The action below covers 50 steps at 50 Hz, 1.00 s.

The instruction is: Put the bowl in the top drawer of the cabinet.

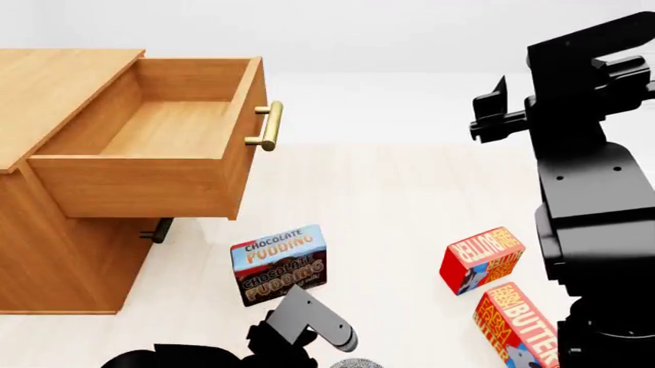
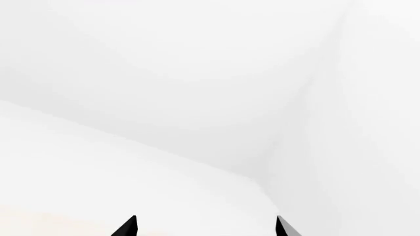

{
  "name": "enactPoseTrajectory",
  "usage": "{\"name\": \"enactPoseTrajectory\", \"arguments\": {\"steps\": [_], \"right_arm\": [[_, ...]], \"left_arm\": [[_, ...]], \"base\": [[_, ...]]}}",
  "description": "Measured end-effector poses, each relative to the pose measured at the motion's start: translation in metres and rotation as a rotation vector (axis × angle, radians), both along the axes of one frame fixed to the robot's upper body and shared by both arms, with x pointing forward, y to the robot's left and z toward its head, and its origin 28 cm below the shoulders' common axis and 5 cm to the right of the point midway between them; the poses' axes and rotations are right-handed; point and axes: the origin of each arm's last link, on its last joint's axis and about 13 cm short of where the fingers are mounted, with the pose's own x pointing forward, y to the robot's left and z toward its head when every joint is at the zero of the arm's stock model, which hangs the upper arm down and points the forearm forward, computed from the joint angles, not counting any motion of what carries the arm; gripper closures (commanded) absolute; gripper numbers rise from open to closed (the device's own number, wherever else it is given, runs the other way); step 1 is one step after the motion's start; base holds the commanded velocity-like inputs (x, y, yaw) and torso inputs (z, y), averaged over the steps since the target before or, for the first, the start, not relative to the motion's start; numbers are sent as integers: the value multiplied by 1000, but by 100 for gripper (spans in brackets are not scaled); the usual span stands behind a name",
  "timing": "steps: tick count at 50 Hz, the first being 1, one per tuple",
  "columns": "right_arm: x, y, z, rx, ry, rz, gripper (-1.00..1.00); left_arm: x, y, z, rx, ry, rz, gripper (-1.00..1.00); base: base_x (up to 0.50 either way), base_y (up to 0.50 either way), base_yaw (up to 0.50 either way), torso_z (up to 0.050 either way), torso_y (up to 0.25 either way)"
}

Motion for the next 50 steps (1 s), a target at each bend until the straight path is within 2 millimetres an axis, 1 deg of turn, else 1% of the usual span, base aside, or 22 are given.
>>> {"name": "enactPoseTrajectory", "arguments": {"steps": [17, 25, 35, 50], "right_arm": [[0, -1, -2, 2, 6, 8, -100], [0, -1, -3, 4, 8, 9, -100], [0, -1, -5, 5, 10, 12, -100], [1, -1, -7, 10, 14, 15, -100]], "left_arm": [[3, -9, -18, 13, 58, 11, -100], [5, -12, -29, 33, 92, 28, -100], [1, -16, -43, 62, 130, 31, -100], [7, -15, -48, 97, 86, 39, -100]], "base": [[0, 0, 0, 0, 0], [0, 0, 0, 0, 0], [0, 0, 0, 0, 0], [0, 0, 0, 0, 0]]}}
